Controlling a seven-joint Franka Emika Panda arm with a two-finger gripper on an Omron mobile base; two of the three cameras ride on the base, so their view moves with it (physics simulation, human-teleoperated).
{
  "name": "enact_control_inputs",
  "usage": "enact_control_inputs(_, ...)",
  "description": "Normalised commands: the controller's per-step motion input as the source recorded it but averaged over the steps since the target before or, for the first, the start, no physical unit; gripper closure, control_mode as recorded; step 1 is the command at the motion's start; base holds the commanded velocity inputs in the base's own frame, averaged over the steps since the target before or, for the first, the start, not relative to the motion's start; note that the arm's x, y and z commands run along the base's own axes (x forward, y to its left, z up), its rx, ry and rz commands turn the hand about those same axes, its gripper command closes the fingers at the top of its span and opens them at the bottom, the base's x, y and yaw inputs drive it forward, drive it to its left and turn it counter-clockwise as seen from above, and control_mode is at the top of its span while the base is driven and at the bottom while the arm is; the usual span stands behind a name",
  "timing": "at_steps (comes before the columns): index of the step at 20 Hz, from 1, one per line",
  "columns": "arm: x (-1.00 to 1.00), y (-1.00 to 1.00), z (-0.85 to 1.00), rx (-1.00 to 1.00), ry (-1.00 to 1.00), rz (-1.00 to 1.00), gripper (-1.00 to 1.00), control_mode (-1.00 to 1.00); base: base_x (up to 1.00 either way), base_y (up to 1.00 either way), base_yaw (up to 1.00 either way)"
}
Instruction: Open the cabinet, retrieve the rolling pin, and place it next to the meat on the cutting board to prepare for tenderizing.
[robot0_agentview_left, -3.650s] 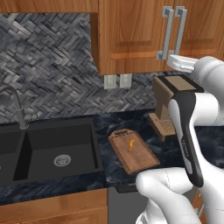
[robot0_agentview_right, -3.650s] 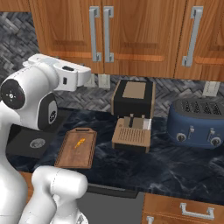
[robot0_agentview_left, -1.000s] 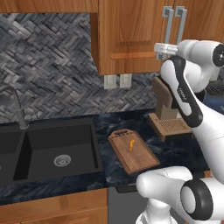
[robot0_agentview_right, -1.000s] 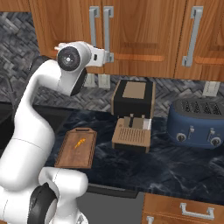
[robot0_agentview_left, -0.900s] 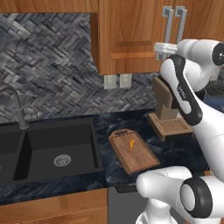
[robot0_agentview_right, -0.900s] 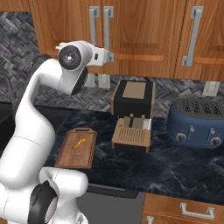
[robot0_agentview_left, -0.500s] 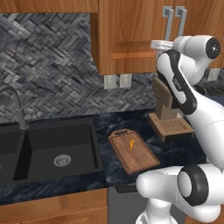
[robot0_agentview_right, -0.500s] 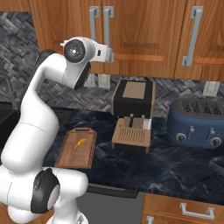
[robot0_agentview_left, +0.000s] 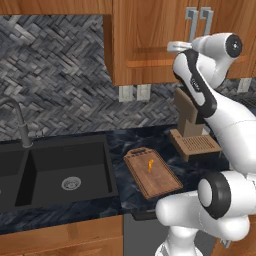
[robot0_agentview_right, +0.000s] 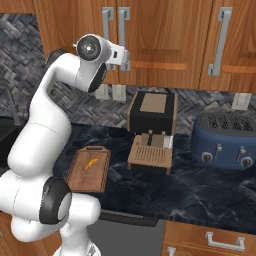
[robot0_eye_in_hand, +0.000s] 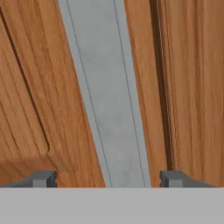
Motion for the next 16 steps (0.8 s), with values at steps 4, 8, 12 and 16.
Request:
enact_control_inputs(4, 0.32, 0.00, 0.00, 0.00, 0.05, 0.00, 1.00, -1.00, 0.00, 0.00, 0.00)
enact_control_inputs(8, 0.22, 0.00, 0.00, 0.00, 0.03, 0.00, 1.00, -1.00, 0.00, 0.00, 0.00)
enact_control_inputs(12, 0.05, 0.00, 0.00, 0.00, 0.02, 0.00, 1.00, -1.00, 0.00, 0.00, 0.00)
enact_control_inputs(16, 0.01, 0.00, 0.00, 0.00, 0.00, 0.00, 1.00, -1.00, 0.00, 0.00, 0.00)
